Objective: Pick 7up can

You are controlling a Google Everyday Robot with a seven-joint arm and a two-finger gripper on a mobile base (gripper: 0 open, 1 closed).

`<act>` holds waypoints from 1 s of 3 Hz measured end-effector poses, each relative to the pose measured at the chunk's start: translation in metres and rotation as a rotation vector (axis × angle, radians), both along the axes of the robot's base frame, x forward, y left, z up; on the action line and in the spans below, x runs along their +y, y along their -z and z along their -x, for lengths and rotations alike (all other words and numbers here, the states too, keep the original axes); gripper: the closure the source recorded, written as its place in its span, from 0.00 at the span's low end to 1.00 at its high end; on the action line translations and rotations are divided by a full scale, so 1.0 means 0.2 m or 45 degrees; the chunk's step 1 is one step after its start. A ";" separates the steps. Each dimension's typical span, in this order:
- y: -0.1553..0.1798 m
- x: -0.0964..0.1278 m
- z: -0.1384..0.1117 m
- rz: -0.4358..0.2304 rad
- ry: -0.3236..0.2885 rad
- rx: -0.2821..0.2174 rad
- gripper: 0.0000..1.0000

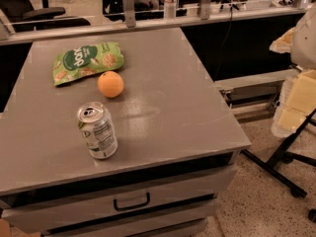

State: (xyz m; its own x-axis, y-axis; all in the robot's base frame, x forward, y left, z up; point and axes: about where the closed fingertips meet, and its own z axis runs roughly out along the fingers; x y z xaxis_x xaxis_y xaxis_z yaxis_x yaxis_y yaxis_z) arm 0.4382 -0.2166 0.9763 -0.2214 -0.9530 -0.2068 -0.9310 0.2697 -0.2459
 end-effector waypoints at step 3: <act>0.01 0.16 0.05 -0.329 -0.122 -0.127 0.00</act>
Offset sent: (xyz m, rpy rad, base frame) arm -0.0129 0.0401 0.0234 0.3040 -0.0954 0.0955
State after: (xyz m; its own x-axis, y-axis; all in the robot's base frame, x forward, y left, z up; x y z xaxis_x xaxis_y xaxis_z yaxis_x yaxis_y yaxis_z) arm 0.4275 -0.1837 0.9742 -0.0996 -0.8816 -0.4614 -0.9299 0.2474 -0.2721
